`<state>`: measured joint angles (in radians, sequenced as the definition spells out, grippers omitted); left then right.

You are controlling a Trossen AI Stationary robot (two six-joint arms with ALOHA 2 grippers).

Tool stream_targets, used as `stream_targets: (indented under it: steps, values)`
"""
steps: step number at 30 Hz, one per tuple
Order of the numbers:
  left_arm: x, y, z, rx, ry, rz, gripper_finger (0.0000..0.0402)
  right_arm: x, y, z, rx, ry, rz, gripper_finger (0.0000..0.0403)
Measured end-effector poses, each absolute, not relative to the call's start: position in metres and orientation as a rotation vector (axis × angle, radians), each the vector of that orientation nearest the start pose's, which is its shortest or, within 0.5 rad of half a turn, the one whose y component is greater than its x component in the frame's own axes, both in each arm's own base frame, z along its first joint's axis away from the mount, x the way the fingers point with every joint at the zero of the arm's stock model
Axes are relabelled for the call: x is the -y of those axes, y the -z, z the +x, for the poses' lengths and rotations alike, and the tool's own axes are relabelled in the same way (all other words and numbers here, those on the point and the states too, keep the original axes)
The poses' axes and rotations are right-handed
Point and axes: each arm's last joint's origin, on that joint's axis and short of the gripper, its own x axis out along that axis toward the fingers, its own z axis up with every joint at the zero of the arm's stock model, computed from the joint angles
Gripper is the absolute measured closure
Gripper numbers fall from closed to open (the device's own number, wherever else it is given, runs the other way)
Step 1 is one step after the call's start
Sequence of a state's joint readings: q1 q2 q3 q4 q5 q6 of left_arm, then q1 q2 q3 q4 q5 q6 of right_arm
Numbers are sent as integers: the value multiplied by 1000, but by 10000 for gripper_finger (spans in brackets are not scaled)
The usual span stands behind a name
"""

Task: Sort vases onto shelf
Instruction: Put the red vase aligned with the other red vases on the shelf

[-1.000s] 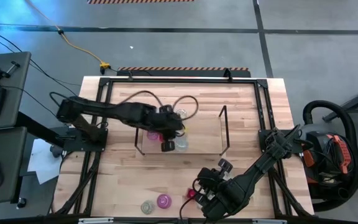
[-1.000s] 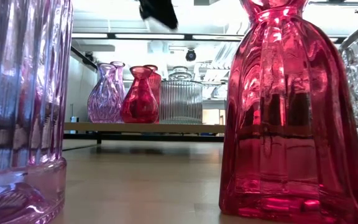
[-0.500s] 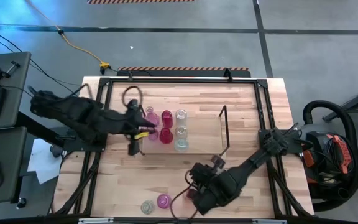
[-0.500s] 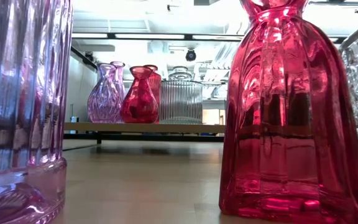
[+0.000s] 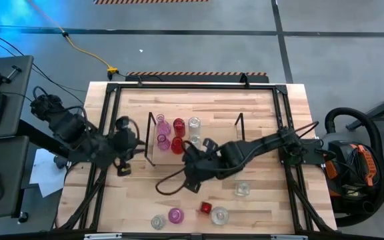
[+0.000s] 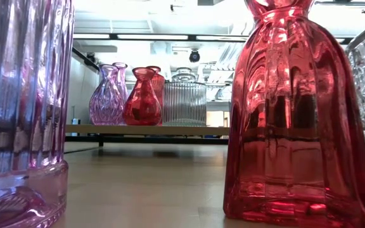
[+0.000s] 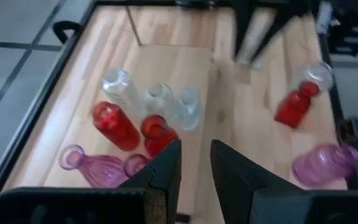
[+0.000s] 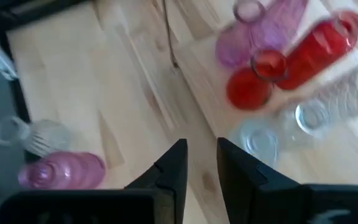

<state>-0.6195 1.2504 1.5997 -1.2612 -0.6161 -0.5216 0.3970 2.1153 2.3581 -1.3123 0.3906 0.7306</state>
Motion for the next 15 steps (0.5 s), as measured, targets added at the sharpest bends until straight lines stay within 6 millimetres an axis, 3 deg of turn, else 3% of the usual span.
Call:
stream_targets:
  steps: [9, 15]
  values:
    - [123, -412, 134, -777, -232, 59, 323, -145, -368, 400, -940, 268, 339, 334]
    - [132, -402, 112, -715, -213, 74, 323, -148, -365, 401, -943, 289, 393, 334]
